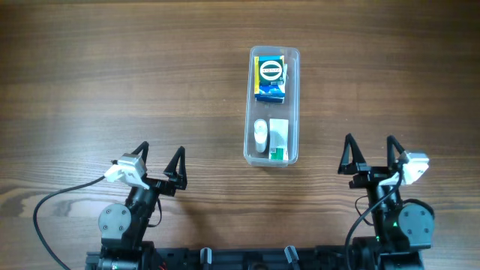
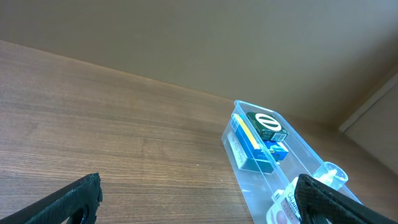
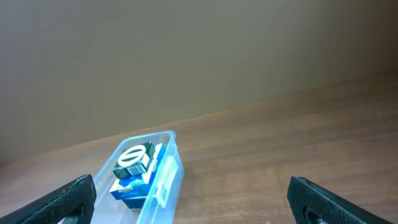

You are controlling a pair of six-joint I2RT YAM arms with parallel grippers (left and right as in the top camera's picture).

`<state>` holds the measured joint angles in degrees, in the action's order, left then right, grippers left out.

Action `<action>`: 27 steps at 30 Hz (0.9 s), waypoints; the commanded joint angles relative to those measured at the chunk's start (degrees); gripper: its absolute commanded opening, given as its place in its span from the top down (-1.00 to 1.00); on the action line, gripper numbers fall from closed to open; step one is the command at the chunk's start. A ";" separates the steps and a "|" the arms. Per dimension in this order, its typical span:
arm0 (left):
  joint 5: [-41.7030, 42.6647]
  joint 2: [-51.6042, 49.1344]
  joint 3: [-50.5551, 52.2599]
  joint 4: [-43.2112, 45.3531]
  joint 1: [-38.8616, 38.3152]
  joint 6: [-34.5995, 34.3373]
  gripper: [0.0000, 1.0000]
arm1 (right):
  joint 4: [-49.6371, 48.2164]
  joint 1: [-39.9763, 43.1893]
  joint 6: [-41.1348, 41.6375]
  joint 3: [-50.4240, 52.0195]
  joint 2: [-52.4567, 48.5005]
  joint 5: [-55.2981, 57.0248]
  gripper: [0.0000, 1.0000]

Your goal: Pack container

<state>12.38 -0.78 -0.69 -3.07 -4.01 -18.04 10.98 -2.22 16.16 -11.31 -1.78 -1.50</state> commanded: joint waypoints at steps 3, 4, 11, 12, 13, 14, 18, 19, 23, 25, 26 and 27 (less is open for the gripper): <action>1.09 0.61 0.35 -0.13 0.44 1.14 -0.99 | -2.91 0.63 -1.11 4.31 1.57 -1.16 -1.00; 1.09 0.61 0.35 -0.13 0.44 1.14 -0.99 | -4.79 0.98 -1.20 5.40 1.57 -1.14 -0.99; 1.07 0.61 0.35 -0.13 0.44 1.14 -0.99 | -13.99 1.01 -7.89 9.53 1.57 -3.65 -0.99; 1.09 0.61 0.35 -0.13 0.44 1.14 -1.00 | -15.39 1.01 -8.94 10.23 1.57 -4.76 -0.99; 1.07 0.61 0.35 -0.13 0.44 1.14 -0.99 | -16.68 1.03 -9.11 11.13 1.57 -5.07 -1.00; 1.09 0.61 0.35 -0.13 0.44 1.14 -1.00 | -16.15 1.01 -10.23 11.04 1.60 -5.60 -1.00; 1.09 0.61 0.35 -0.13 0.44 1.14 -1.00 | -14.62 1.01 -11.72 11.04 1.60 -4.98 -1.00; 1.09 0.61 0.35 -0.13 0.44 1.14 -0.99 | -12.72 1.01 -11.76 11.04 1.60 -4.85 -0.99; 1.09 0.61 0.35 -0.13 0.44 1.14 -1.00 | -11.32 1.01 -11.58 11.02 1.60 -4.15 -0.99; 1.07 0.61 0.35 -0.13 0.44 1.14 -1.00 | -11.32 1.01 -11.61 10.99 1.60 -4.15 -1.00; 1.07 0.61 0.35 -0.13 0.44 1.14 -0.99 | -11.32 1.01 -11.58 10.99 1.60 -4.15 -1.00; 1.09 0.61 0.35 -0.13 0.44 1.14 -0.99 | -11.34 1.01 -11.61 11.02 1.60 -4.15 -0.99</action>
<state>12.38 -0.78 -0.69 -3.07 -4.01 -18.06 -0.16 -1.45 5.67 -0.38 -0.89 -5.34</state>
